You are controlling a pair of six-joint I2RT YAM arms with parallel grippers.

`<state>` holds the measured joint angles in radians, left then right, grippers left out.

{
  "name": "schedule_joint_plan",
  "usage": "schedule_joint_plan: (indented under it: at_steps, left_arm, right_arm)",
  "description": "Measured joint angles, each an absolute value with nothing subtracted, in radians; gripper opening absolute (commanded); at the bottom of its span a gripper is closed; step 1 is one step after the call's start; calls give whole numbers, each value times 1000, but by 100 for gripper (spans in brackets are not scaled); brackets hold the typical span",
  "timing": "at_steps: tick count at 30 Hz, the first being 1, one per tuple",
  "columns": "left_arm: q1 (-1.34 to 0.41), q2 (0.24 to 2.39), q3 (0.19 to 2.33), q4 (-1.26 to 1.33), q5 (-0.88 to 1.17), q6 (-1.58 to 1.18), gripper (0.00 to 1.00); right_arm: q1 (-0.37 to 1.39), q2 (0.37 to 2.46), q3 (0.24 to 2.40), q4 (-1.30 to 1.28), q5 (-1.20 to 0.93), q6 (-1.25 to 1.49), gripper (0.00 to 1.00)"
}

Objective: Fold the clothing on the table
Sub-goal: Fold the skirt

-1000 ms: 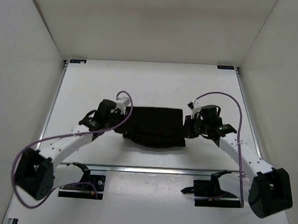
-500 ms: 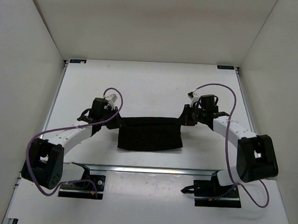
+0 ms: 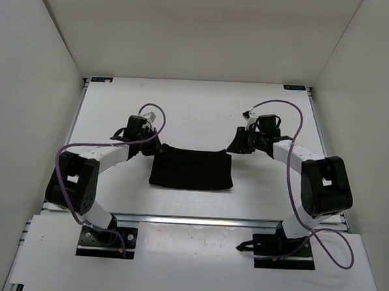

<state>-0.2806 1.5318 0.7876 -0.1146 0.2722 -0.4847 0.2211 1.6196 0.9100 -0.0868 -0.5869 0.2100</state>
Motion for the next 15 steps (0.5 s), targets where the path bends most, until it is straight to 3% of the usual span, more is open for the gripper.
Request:
schedule_joint_plan:
  at_steps: [1, 3, 4, 5, 6, 10, 13, 15]
  left_arm:
    - [-281, 1546, 801, -120, 269, -479, 19]
    - [-281, 1570, 826, -133, 269, -463, 61]
    - [-280, 1582, 838, -142, 273, -460, 69]
    - [-278, 1594, 851, -154, 277, -463, 93]
    - [-275, 1600, 863, -168, 278, -454, 99]
    - [-268, 1603, 930, -246, 266, -440, 98]
    - [-261, 1571, 965, -276, 244, -422, 98]
    - [-260, 1527, 975, -308, 223, -406, 88]
  right_arm:
    - [217, 1620, 909, -86, -583, 209, 28]
    - [206, 1620, 908, -88, -580, 208, 42]
    - [201, 1620, 910, -90, -579, 206, 49]
    - [200, 1620, 913, -98, -574, 204, 53]
    - [198, 1619, 919, -109, -569, 204, 60]
    - [197, 1588, 943, -155, -528, 199, 79]
    - [220, 1516, 933, -183, -489, 190, 80]
    - [250, 1457, 896, -188, -474, 189, 81]
